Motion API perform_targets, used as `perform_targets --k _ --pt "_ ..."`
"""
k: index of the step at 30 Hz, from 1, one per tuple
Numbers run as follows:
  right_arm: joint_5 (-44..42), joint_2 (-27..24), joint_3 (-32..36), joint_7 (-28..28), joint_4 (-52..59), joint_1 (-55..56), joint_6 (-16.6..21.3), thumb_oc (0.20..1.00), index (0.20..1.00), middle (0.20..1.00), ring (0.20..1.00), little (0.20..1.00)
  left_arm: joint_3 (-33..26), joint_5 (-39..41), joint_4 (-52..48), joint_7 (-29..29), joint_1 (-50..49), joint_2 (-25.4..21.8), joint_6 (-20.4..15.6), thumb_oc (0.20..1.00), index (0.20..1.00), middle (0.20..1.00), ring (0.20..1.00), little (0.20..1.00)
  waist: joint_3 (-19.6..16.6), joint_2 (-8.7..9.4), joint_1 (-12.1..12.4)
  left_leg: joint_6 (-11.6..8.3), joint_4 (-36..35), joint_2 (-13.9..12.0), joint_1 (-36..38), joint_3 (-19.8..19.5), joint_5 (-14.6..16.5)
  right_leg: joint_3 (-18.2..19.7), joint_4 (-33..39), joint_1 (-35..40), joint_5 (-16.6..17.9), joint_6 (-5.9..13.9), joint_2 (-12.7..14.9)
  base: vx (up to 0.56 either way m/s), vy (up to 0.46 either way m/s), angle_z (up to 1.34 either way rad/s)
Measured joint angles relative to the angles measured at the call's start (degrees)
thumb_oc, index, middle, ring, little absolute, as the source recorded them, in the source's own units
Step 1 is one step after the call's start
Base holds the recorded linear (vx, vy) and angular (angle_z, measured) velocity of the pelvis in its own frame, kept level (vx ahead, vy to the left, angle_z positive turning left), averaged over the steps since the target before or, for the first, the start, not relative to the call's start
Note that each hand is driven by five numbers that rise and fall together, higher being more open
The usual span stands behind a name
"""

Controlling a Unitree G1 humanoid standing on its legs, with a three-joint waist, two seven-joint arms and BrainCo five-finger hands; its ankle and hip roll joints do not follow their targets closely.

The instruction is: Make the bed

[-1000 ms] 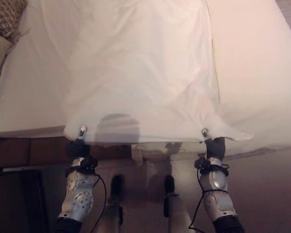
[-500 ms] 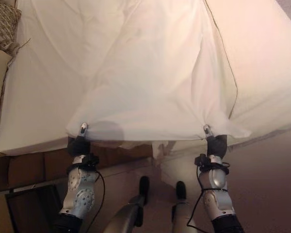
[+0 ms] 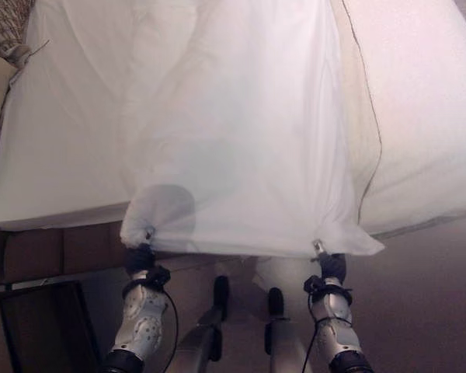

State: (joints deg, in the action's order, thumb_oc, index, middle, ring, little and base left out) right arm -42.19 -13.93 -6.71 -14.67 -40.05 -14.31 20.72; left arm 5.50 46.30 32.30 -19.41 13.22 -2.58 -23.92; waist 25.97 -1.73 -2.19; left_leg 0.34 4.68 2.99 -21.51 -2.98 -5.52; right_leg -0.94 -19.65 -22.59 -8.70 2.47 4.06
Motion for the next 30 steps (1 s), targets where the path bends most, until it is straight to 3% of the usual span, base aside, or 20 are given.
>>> perform_targets --k 6,8,14,18,19,20,22,24,26,27,30 --pt "-0.1 0.1 1.2 0.9 -12.0 -4.4 -1.3 0.200 0.200 0.200 0.200 0.200 1.2 8.4 5.7 4.9 0.7 1.5 2.1 0.200 0.200 0.200 0.200 0.200 -0.2 0.32 0.0 -0.17 -0.2 -0.1 1.3 -0.2 0.1 -0.1 -0.2 1.3 -0.2 -0.04 -0.1 0.03 -0.006 0.02" --pt "-2.2 1.2 3.9 0.9 -14.5 -5.3 -1.2 0.200 0.200 0.200 0.200 0.200 4.5 11.3 5.8 6.2 0.6 1.4 2.3 0.200 0.200 0.200 0.200 0.200 -0.3 0.35 0.1 -0.28 -0.3 -0.1 1.3 -0.4 0.1 -0.3 -0.1 1.5 -0.3 -0.17 -0.3 0.04 -0.040 0.05" --pt "-4.1 1.5 3.7 -0.5 -15.4 -5.4 -1.8 0.200 0.200 0.200 0.200 0.200 5.9 11.9 4.6 7.1 -0.4 0.7 3.3 0.200 0.200 0.200 0.200 0.200 -0.5 0.43 0.1 -0.38 -0.4 -0.3 1.5 -0.6 0.0 -1.4 0.9 2.6 -0.6 -0.42 -0.2 0.04 -0.056 0.12" --pt "-4.5 2.1 3.8 -2.1 -8.4 -1.7 -1.8 0.200 0.200 0.200 0.200 0.200 7.3 12.3 -3.3 7.0 -4.3 -1.7 3.1 0.200 0.200 0.200 0.200 0.200 -1.2 0.45 0.2 -0.40 -0.6 -0.5 1.8 -0.8 0.0 -1.6 1.4 3.2 -0.6 -0.51 -0.6 0.02 -0.046 0.05" --pt "-4.6 2.3 4.1 -3.3 -4.2 -1.1 -2.8 0.200 0.200 0.200 0.200 0.200 7.1 12.7 -5.4 6.4 -4.4 -2.0 3.7 0.200 0.200 0.200 0.200 0.200 -1.7 0.38 0.4 -0.43 -0.6 -0.6 1.7 -1.0 0.0 -1.7 1.4 3.3 -0.6 -0.50 -0.6 0.01 -0.056 0.03" --pt "-3.9 2.2 4.2 -4.7 6.6 3.4 -2.7 0.200 0.200 0.200 0.200 0.200 6.5 13.0 -12.1 5.5 -7.2 -2.8 3.8 0.200 0.200 0.200 0.200 0.200 -1.7 0.38 0.0 -0.61 -0.7 -0.6 1.2 -1.1 -0.1 -2.0 1.4 2.7 -0.5 -0.72 -0.9 0.00 -0.021 0.05" --pt "-1.3 2.0 4.3 -5.3 10.5 3.8 -0.8 0.200 0.200 0.200 0.200 0.200 6.2 12.6 -14.8 5.4 -6.9 -3.7 3.0 0.200 0.200 0.200 0.200 0.200 -2.2 0.42 0.0 -0.73 -0.6 -0.7 0.9 -1.5 -0.2 -2.2 1.4 2.7 -0.4 -0.83 -0.9 0.00 -0.013 0.08" --pt "0.9 1.9 4.3 -6.9 12.5 2.4 -0.1 0.200 0.200 0.200 0.200 0.200 6.1 11.3 -15.9 4.6 -6.2 -3.9 2.7 0.200 0.200 0.200 0.200 0.200 -3.3 0.40 0.3 -1.05 -0.9 -0.8 0.8 -1.9 -0.4 -2.6 1.0 2.4 -0.5 -0.98 -0.9 0.00 -0.011 0.08" --pt "4.2 1.7 4.3 -9.4 22.0 1.0 -0.5 0.200 0.200 0.200 0.200 0.200 3.4 10.5 -22.0 2.7 -5.3 -4.2 2.8 0.200 0.200 0.200 0.200 0.200 -3.4 0.31 0.3 -1.55 -1.2 -1.0 0.0 -2.1 -0.6 -2.7 0.0 1.1 -0.6 -1.24 -1.0 0.00 -0.003 0.02" --pt "6.8 1.6 4.3 -9.6 23.7 -0.4 1.6 0.200 0.200 0.200 0.200 0.200 2.4 9.1 -23.4 2.4 -4.4 -4.3 1.5 0.200 0.200 0.200 0.200 0.200 -3.4 0.32 0.3 -1.62 -1.4 -1.1 -0.4 -2.1 -1.0 -2.7 -0.6 0.2 -0.7 -1.42 -1.0 0.00 0.000 0.00" --pt "10.2 -1.5 4.0 -11.6 31.1 -4.9 1.5 0.200 0.200 0.200 0.200 0.200 1.0 6.0 -26.4 -0.4 0.9 -5.7 0.8 0.200 0.200 0.200 0.200 0.200 -3.5 -0.06 1.7 -1.67 -1.4 -1.1 -0.7 -2.2 -1.6 -2.9 -1.6 -0.5 -1.1 -1.82 -1.0 0.00 -0.003 0.01"
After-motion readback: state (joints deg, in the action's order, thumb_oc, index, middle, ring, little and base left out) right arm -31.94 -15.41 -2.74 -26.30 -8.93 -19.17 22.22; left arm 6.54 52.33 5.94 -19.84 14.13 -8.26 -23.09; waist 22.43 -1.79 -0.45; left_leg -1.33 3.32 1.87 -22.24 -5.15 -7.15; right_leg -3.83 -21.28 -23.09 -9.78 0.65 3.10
